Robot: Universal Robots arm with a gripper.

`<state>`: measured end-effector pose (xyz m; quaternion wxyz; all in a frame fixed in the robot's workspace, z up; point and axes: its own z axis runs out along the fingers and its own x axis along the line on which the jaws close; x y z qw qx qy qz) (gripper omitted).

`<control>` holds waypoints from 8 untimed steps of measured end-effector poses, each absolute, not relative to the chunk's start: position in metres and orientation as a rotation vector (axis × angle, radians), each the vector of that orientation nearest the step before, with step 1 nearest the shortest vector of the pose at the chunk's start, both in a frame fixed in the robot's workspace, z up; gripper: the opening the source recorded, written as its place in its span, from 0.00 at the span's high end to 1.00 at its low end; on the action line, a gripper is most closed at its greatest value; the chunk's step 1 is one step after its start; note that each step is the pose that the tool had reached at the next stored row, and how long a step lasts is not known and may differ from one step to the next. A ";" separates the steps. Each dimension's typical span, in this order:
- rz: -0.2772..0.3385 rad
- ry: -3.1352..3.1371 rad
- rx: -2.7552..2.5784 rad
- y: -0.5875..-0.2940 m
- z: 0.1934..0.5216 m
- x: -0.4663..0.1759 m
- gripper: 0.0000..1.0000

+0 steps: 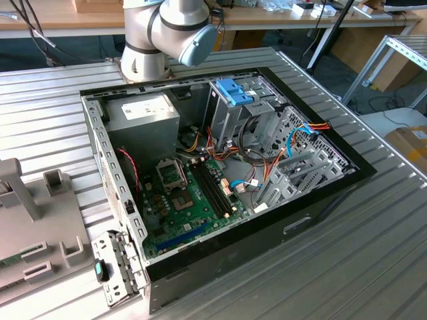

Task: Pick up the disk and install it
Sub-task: 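Pick up the disk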

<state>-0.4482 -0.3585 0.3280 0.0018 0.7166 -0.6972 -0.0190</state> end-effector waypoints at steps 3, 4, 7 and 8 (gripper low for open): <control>-0.061 -2.191 2.253 -0.360 0.327 -0.451 0.46; -0.060 -2.191 2.254 -0.361 0.327 -0.451 0.46; -0.057 -2.189 2.258 -0.363 0.324 -0.451 0.46; -0.057 -2.187 2.260 -0.363 0.323 -0.451 0.46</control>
